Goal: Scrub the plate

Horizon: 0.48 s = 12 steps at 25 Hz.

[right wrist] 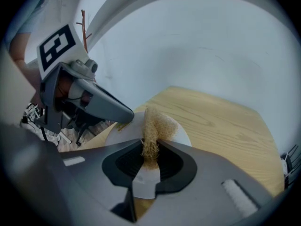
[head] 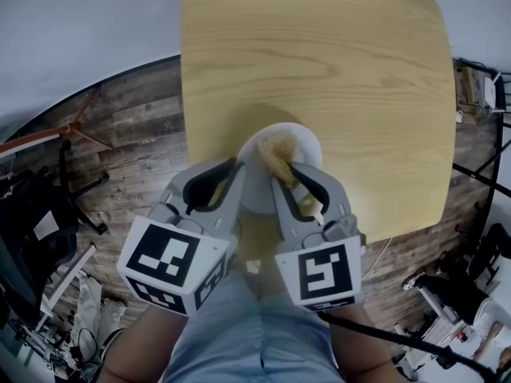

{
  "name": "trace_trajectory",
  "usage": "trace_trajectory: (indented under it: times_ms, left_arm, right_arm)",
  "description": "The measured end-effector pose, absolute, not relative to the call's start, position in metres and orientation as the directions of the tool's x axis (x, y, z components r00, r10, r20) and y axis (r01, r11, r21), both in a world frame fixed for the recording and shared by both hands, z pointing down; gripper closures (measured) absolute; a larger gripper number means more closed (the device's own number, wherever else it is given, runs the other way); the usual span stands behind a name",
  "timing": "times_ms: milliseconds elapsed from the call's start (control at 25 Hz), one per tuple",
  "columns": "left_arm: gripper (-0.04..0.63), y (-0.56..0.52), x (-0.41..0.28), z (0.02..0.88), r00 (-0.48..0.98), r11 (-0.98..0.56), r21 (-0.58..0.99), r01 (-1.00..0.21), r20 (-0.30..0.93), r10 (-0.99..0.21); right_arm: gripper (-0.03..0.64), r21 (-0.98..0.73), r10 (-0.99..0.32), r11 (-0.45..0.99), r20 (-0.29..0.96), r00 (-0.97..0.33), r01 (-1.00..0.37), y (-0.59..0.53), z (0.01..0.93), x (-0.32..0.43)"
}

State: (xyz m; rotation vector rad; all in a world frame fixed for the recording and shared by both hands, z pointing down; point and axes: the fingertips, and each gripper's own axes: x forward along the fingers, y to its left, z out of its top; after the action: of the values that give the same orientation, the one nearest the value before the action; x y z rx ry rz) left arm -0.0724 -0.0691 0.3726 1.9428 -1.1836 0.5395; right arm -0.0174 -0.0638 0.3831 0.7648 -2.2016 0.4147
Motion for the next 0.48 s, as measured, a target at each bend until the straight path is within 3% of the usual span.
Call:
trace_trajectory:
  times_ms: [480]
  left_arm:
    - [0.541, -0.069, -0.072, 0.376, 0.458, -0.258, 0.38, -0.888, 0.696, -0.553]
  right_arm:
    - [0.546, -0.127, -0.278, 0.832, 0.746, -0.605, -0.539, -0.012, 0.392, -0.024]
